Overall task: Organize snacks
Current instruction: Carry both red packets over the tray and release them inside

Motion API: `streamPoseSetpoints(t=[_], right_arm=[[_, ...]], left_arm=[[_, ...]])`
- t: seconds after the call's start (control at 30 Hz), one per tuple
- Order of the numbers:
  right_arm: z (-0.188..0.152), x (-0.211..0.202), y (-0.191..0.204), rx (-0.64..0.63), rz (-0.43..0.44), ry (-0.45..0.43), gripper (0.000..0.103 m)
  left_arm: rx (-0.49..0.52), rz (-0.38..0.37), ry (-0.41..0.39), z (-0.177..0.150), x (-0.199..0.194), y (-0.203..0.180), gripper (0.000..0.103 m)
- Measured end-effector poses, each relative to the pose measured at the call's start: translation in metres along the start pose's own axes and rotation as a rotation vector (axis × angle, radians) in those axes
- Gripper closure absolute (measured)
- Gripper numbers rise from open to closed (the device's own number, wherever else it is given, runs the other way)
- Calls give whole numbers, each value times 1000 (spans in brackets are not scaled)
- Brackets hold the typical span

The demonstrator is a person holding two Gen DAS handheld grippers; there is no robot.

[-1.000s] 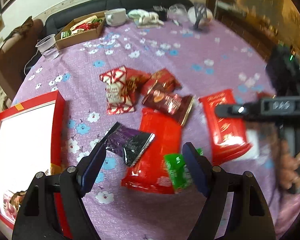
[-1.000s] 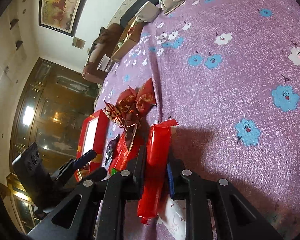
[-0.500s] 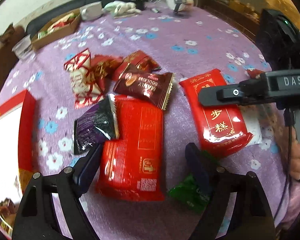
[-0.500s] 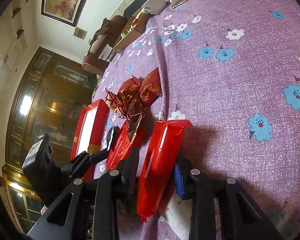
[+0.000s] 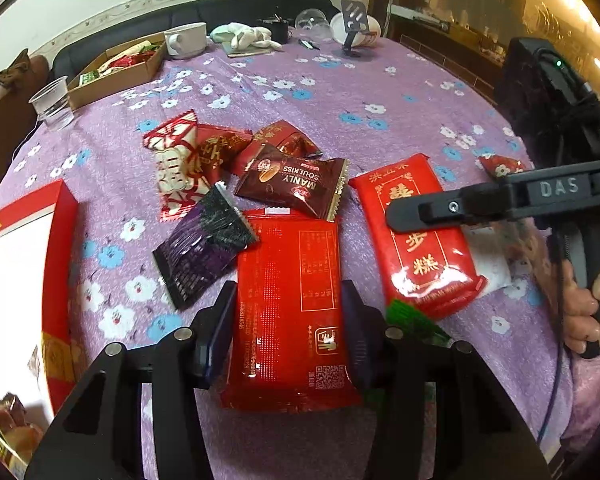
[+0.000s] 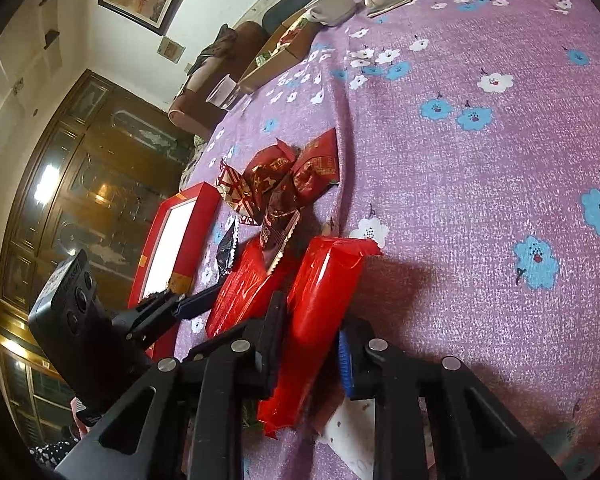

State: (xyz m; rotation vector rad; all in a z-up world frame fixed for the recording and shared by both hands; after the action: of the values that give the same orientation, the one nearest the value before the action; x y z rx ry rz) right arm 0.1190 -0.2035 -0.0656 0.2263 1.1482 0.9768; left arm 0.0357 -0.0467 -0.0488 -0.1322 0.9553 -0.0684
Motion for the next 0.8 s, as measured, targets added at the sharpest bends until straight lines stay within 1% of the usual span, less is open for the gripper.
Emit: streamPoseSetpoints(t=[0.27,0.57,0.67,0.8], right_arm=[[4,-8,2,-18,-4,-44,82],[6,-16,6,-53,-25,-86,85],[6,-20,7,-33,1,-115,87],[2,-21,19,-29,23,-151,88]], left_arm=[[-18,-17,-64,-8,-30,5,55],[-24,-2,-168,-11,-69,17,55],[-35,10,-185,-11,-76,25,55],[-55,16,-196,-14,-85,38,55]])
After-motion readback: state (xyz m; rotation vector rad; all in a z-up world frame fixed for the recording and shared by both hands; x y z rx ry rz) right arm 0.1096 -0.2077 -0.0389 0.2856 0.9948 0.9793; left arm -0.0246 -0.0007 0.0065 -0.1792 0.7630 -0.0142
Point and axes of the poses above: each gripper's, at about its wrist camera, not at the fingertips, and x roughly the way its jaws point, y to its left, z to its top, the point moved 2 cm from there along x, roughly the way its jaws point, and after that the axes turned 10 degrees about -x, right-handed, at the moved point
